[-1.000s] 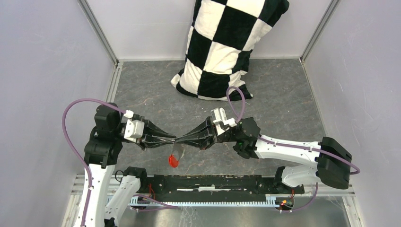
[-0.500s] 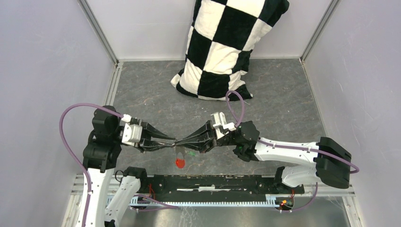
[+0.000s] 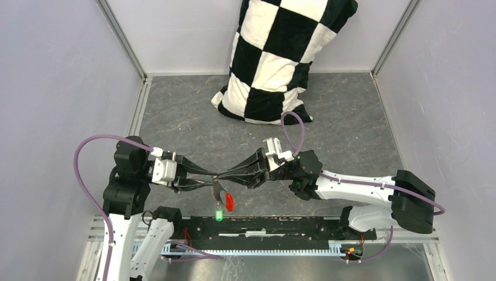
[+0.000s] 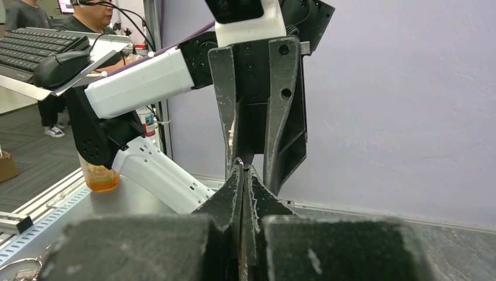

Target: Put the keys on the keyring

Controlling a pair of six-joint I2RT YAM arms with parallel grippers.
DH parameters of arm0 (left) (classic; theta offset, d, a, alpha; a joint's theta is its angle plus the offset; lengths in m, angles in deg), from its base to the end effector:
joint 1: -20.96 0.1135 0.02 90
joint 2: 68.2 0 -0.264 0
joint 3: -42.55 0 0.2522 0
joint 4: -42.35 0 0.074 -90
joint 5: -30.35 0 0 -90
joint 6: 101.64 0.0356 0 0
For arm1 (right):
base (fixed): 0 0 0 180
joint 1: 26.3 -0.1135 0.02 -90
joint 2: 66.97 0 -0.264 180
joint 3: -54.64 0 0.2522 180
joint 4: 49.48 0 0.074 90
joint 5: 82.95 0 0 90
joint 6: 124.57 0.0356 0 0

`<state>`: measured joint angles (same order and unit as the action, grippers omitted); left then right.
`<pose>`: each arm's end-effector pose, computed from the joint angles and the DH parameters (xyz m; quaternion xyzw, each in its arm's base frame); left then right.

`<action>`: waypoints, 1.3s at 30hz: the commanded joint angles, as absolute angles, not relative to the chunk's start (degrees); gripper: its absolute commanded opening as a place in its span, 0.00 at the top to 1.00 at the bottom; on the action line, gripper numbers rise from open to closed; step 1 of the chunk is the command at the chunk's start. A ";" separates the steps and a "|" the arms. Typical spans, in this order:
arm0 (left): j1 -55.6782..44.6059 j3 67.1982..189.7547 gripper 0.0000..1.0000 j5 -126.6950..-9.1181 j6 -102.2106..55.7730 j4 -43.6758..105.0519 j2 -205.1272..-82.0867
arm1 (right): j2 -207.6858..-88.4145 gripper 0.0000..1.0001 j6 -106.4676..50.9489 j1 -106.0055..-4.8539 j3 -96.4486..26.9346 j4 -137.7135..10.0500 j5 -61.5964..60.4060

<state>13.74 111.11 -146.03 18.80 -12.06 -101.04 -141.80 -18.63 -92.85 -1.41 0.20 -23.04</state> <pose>0.0701 -0.0447 0.3795 0.5688 0.4319 -0.4592 0.5282 0.0949 0.2636 0.3409 -0.4077 0.3341 0.6501 0.5473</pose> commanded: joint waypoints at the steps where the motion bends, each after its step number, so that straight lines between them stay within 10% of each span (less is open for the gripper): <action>1: 13.67 110.37 0.65 -142.94 19.74 -11.85 -99.96 | -139.46 1.00 -18.21 -92.75 -1.42 4.75 -21.30; 25: 13.67 111.44 0.81 -136.02 20.82 -11.85 -97.67 | -137.12 1.00 -27.98 -97.54 0.42 -2.32 -5.07; 39: 13.67 113.34 0.53 -129.72 21.39 -10.76 -96.73 | -135.69 0.99 -28.86 -98.54 2.12 -1.79 0.84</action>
